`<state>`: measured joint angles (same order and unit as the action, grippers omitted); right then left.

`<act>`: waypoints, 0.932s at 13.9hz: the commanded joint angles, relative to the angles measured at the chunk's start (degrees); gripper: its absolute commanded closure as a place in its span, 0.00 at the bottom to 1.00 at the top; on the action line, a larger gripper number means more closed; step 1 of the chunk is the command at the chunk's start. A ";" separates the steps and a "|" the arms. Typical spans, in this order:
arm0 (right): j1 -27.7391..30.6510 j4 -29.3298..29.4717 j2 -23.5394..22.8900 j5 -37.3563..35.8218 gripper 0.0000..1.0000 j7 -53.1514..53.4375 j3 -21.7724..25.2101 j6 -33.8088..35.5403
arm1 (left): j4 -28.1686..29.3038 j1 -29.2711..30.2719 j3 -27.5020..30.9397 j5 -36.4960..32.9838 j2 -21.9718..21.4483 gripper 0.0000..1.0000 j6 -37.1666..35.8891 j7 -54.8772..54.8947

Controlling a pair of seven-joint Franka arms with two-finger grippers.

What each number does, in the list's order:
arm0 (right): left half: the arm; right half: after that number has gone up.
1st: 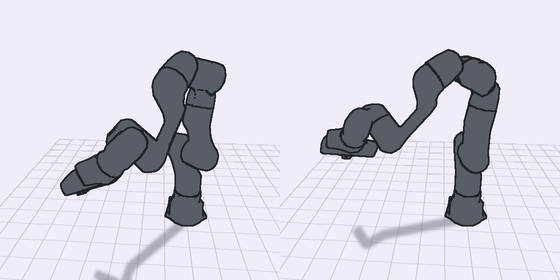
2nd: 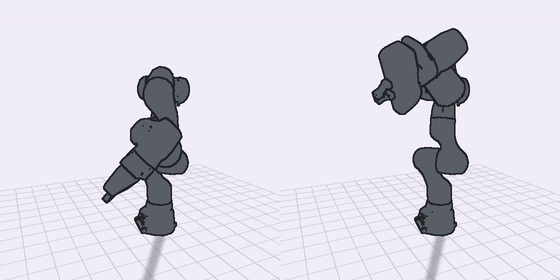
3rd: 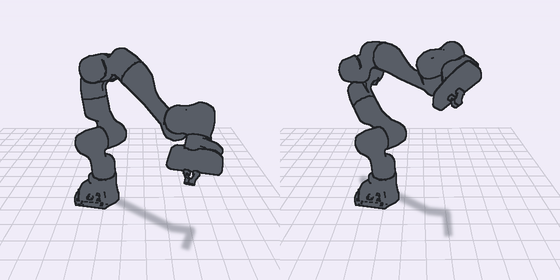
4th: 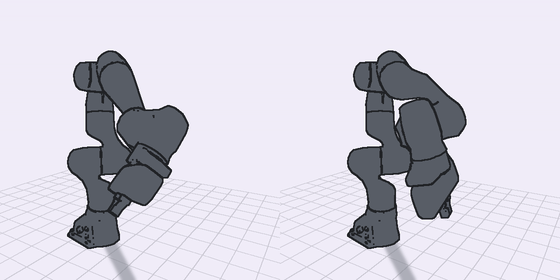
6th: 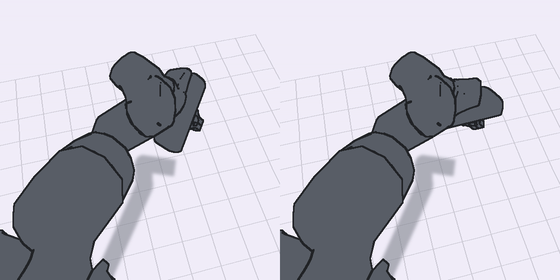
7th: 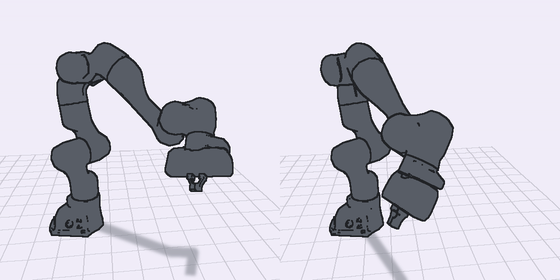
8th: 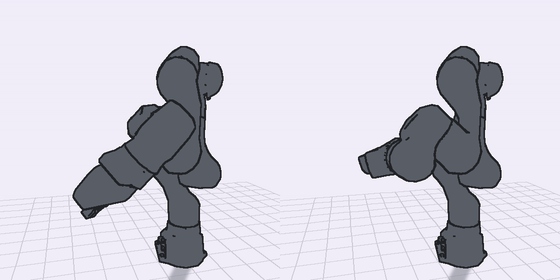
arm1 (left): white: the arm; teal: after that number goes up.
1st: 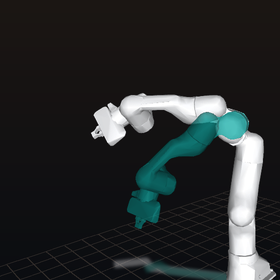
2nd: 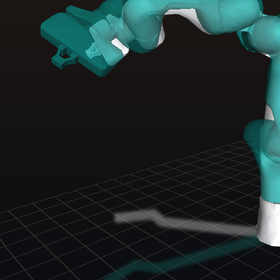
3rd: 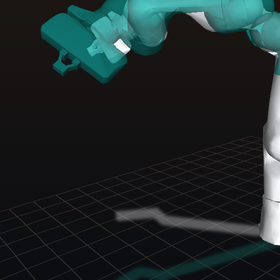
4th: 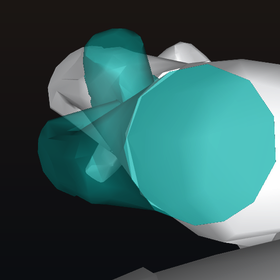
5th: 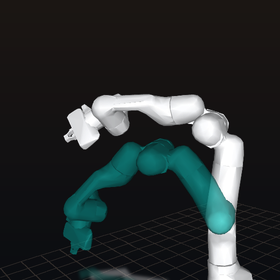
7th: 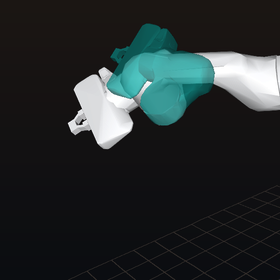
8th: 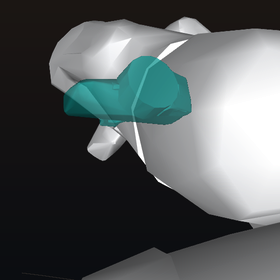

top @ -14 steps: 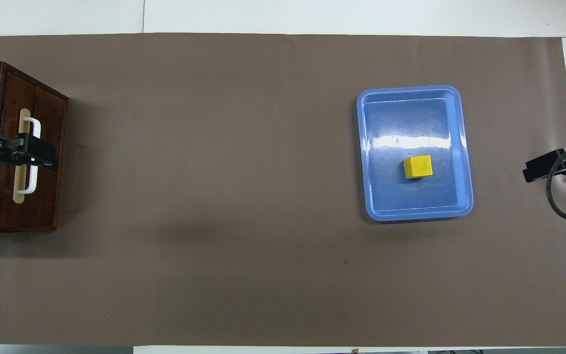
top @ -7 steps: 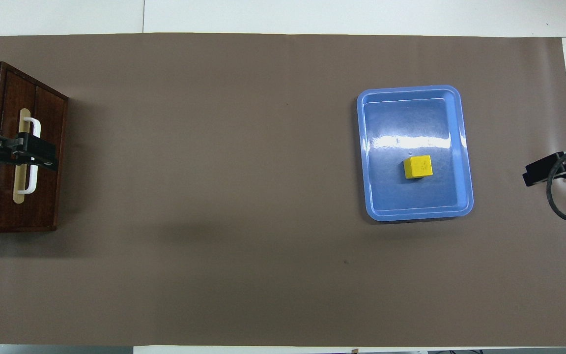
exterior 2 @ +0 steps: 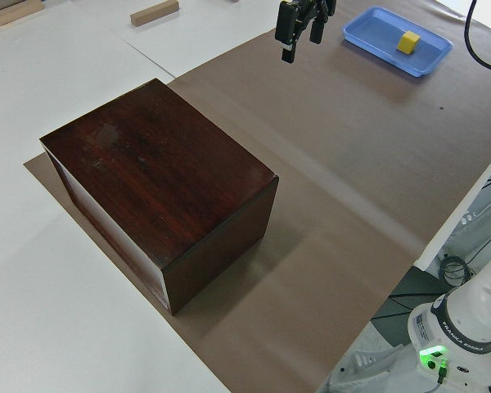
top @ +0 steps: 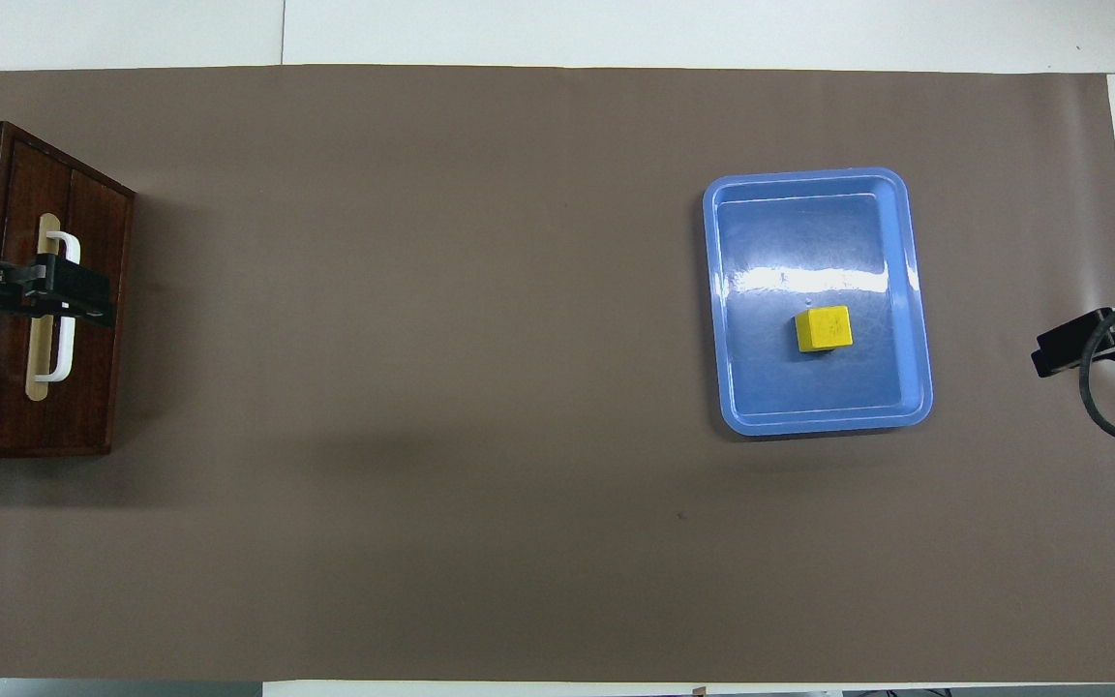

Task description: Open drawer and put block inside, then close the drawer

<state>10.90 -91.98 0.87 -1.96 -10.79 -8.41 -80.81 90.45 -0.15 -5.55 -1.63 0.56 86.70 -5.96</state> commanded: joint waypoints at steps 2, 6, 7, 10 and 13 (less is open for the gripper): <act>1.14 -8.98 4.39 0.55 0.01 9.16 -0.56 -8.21 | 8.31 -0.11 0.02 -4.42 -3.02 0.00 10.21 0.25; 0.44 -22.34 9.84 0.73 0.07 20.08 -0.64 -18.14 | 15.44 -0.56 -0.07 -10.66 -2.41 0.00 19.71 0.08; 0.44 -24.37 10.20 0.73 0.07 22.37 -0.64 -19.20 | 16.76 -0.47 -0.07 -12.33 -1.89 0.00 22.52 0.16; 0.62 -24.65 6.62 1.96 0.00 25.38 -0.64 -22.89 | 18.88 0.58 0.02 -16.82 3.11 0.00 30.52 0.16; 0.44 -24.83 2.75 2.92 0.00 31.41 -0.64 -26.23 | 19.15 1.20 0.02 -21.93 6.46 0.00 34.14 0.16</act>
<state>10.83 -116.39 5.93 -0.90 16.46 -8.71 -104.40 109.22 0.50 -5.45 -20.78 5.41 118.03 -5.91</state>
